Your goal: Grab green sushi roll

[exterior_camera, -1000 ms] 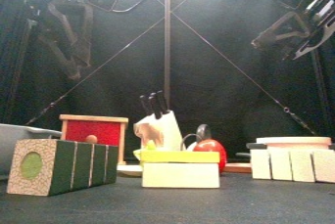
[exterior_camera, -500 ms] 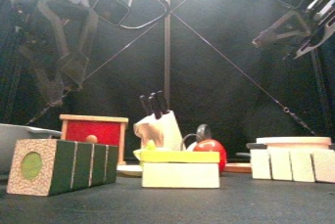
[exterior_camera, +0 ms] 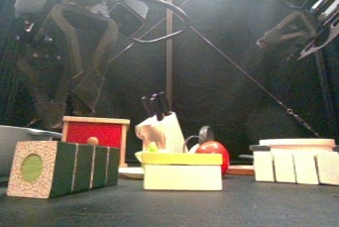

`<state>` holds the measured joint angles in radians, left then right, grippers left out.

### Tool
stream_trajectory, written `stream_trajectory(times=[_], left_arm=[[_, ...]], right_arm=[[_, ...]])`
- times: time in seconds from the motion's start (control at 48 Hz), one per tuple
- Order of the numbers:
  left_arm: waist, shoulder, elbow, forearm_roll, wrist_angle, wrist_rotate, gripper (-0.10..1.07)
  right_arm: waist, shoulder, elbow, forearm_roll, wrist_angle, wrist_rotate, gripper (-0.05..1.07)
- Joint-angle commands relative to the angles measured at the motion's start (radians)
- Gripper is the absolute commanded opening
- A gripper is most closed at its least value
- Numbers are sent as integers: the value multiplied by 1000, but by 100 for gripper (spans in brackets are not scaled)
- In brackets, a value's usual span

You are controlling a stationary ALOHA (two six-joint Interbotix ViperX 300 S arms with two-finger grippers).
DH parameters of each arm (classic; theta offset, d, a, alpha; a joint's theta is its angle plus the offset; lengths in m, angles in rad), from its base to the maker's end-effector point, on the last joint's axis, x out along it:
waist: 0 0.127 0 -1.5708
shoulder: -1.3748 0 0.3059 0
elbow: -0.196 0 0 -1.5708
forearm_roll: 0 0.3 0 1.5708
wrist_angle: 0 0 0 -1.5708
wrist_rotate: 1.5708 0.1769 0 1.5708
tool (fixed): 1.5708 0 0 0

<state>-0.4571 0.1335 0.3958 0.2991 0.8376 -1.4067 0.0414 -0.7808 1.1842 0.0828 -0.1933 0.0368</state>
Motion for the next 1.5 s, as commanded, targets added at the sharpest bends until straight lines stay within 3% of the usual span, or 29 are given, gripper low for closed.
stream_trajectory(times=[0.0, 1.479], left_arm=[[9, -6, -26, -12, 0, 2, 96], [40, 114, -34, -57, -9, 0, 95]], right_arm=[[2, 2, -14, 0, -5, -2, 1], [2, 11, 2, 6, -3, 0, 1]])
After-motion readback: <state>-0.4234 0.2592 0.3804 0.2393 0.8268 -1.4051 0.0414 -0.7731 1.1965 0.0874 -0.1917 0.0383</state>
